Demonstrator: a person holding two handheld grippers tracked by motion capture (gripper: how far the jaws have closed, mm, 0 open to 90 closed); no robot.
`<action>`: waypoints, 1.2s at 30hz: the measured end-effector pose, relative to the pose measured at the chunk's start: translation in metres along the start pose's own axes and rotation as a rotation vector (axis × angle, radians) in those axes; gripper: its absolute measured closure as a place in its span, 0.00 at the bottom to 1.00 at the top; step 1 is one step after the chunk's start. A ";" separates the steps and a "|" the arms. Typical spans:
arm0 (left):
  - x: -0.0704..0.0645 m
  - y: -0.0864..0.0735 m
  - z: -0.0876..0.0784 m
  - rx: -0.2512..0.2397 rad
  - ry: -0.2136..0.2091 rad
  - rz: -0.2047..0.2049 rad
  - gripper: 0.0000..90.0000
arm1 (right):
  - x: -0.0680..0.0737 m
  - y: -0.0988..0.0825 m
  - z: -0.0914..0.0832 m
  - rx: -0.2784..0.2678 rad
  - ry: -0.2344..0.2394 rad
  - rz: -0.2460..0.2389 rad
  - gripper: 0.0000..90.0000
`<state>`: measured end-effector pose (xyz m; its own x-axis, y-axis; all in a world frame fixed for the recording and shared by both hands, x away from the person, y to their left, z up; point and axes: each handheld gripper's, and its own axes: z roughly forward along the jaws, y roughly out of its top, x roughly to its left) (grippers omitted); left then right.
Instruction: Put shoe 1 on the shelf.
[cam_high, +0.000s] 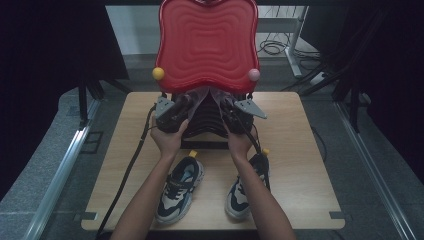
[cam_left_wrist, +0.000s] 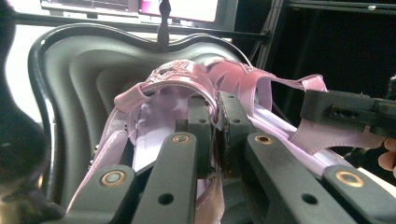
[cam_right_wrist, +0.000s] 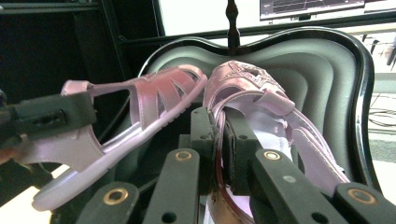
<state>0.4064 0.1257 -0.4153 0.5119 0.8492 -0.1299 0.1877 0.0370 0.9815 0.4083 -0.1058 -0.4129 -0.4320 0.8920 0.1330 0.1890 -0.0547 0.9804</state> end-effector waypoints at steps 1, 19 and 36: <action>0.000 -0.001 0.000 0.001 0.003 0.003 0.95 | 0.000 -0.001 0.002 0.003 -0.002 -0.001 0.94; -0.001 -0.024 -0.001 0.093 -0.002 0.069 0.93 | -0.006 -0.019 0.000 0.129 0.005 -0.070 0.91; -0.001 -0.021 -0.005 0.133 -0.062 0.000 0.66 | -0.007 -0.014 -0.011 0.173 0.064 -0.054 0.60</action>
<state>0.3975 0.1272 -0.4353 0.5620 0.8148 -0.1419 0.2949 -0.0371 0.9548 0.3992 -0.1164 -0.4260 -0.4995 0.8611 0.0949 0.3104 0.0756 0.9476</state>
